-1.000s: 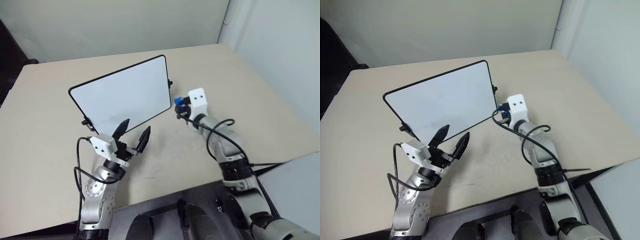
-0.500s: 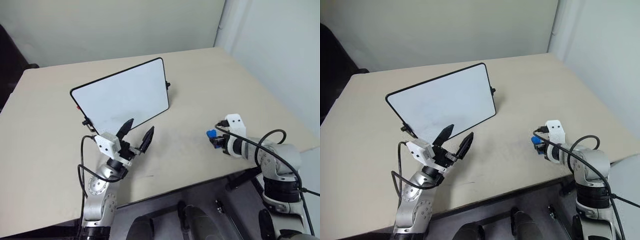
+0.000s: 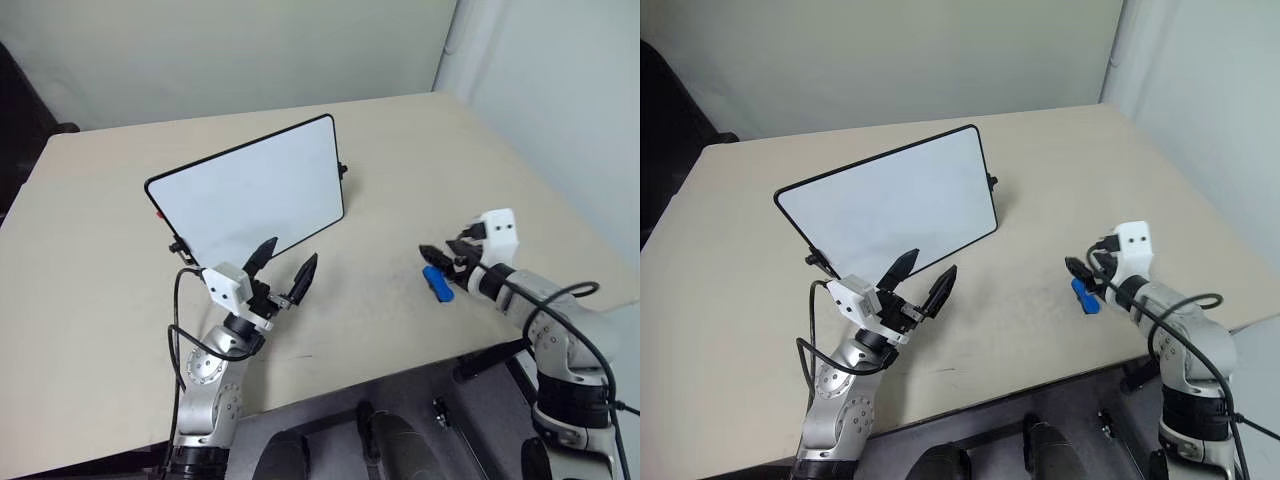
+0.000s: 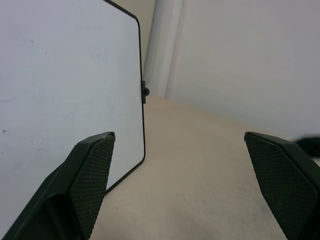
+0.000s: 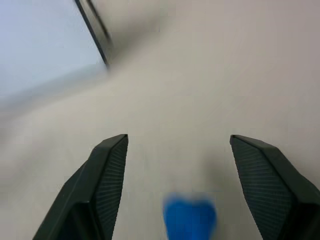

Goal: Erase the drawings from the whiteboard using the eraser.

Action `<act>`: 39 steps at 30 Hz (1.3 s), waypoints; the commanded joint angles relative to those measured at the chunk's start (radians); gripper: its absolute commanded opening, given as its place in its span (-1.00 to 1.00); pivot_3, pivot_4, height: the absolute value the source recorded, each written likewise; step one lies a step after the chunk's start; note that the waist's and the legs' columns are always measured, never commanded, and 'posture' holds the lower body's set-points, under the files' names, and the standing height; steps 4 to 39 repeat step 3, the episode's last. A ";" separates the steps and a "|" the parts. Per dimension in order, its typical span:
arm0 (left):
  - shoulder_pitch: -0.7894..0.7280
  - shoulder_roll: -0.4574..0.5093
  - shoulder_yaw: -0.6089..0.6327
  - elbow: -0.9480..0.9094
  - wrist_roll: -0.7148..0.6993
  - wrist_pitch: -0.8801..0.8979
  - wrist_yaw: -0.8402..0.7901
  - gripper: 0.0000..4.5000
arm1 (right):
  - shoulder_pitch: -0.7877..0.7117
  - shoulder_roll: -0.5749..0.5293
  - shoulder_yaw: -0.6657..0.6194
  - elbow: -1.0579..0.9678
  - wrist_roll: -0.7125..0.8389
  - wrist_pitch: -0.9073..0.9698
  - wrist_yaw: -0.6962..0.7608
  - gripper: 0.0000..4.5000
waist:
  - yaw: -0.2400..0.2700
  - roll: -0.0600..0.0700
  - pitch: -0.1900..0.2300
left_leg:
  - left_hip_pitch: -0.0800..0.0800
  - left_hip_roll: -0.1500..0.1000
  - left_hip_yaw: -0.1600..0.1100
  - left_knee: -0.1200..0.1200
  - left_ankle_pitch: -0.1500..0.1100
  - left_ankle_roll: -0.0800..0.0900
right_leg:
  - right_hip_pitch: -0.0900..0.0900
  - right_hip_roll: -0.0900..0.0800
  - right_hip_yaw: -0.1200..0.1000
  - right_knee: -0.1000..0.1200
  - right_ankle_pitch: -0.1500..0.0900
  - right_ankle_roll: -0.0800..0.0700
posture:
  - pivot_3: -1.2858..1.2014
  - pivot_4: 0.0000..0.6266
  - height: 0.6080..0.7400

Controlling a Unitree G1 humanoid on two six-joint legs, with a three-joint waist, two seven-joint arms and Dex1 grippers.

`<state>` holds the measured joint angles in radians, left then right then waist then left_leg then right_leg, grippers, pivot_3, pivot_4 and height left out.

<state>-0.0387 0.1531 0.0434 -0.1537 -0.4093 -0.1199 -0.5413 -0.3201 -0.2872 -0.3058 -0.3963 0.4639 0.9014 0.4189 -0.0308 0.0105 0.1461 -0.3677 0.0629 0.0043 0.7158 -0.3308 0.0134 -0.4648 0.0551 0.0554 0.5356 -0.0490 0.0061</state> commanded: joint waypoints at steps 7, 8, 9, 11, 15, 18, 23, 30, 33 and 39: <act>0.000 0.006 0.014 -0.024 -0.009 -0.021 -0.007 1.00 | 0.047 0.044 -0.008 -0.086 0.118 -0.142 0.070 0.54 | 0.002 0.000 0.000 | 0.000 0.001 0.000 0.000 0.000 0.000 | -0.001 -0.001 0.001 0.000 -0.004 0.000 | 0.03 -0.52 1.00; 0.000 0.006 0.014 -0.024 -0.009 -0.021 -0.007 1.00 | 0.047 0.044 -0.008 -0.086 0.118 -0.142 0.070 0.54 | 0.002 0.000 0.000 | 0.000 0.001 0.000 0.000 0.000 0.000 | -0.001 -0.001 0.001 0.000 -0.004 0.000 | 0.03 -0.52 1.00; 0.000 0.006 0.014 -0.024 -0.009 -0.021 -0.007 1.00 | 0.047 0.044 -0.008 -0.086 0.118 -0.142 0.070 0.54 | 0.002 0.000 0.000 | 0.000 0.001 0.000 0.000 0.000 0.000 | -0.001 -0.001 0.001 0.000 -0.004 0.000 | 0.03 -0.52 1.00; 0.000 0.006 0.014 -0.024 -0.009 -0.021 -0.007 1.00 | 0.047 0.044 -0.008 -0.086 0.118 -0.142 0.070 0.54 | 0.002 0.000 0.000 | 0.000 0.001 0.000 0.000 0.000 0.000 | -0.001 -0.001 0.001 0.000 -0.004 0.000 | 0.03 -0.52 1.00; 0.000 0.006 0.014 -0.024 -0.009 -0.021 -0.007 1.00 | 0.047 0.044 -0.008 -0.086 0.118 -0.142 0.070 0.54 | 0.002 0.000 0.000 | 0.000 0.001 0.000 0.000 0.000 0.000 | -0.001 -0.001 0.001 0.000 -0.004 0.000 | 0.03 -0.52 1.00; 0.000 0.006 0.014 -0.024 -0.009 -0.021 -0.007 1.00 | 0.047 0.044 -0.008 -0.086 0.118 -0.142 0.070 0.54 | 0.002 0.000 0.000 | 0.000 0.001 0.000 0.000 0.000 0.000 | -0.001 -0.001 0.001 0.000 -0.004 0.000 | 0.03 -0.52 1.00; 0.000 0.006 0.014 -0.024 -0.009 -0.021 -0.007 1.00 | 0.047 0.044 -0.008 -0.086 0.118 -0.142 0.070 0.54 | 0.002 0.000 0.000 | 0.000 0.001 0.000 0.000 0.000 0.000 | -0.001 -0.001 0.001 0.000 -0.004 0.000 | 0.03 -0.52 1.00; 0.000 0.006 0.014 -0.024 -0.009 -0.021 -0.007 1.00 | 0.047 0.044 -0.008 -0.086 0.118 -0.142 0.070 0.54 | 0.002 0.000 0.000 | 0.000 0.001 0.000 0.000 0.000 0.000 | -0.001 -0.001 0.001 0.000 -0.004 0.000 | 0.03 -0.52 1.00; 0.000 0.006 0.014 -0.024 -0.009 -0.021 -0.007 1.00 | 0.047 0.044 -0.008 -0.086 0.118 -0.142 0.070 0.54 | 0.002 0.000 0.000 | 0.000 0.001 0.000 0.000 0.000 0.000 | -0.001 -0.001 0.001 0.000 -0.004 0.000 | 0.03 -0.52 1.00; 0.000 0.006 0.014 -0.024 -0.009 -0.021 -0.007 1.00 | 0.047 0.044 -0.008 -0.086 0.118 -0.142 0.070 0.54 | 0.002 0.000 0.000 | 0.000 0.001 0.000 0.000 0.000 0.000 | -0.001 -0.001 0.001 0.000 -0.004 0.000 | 0.03 -0.52 1.00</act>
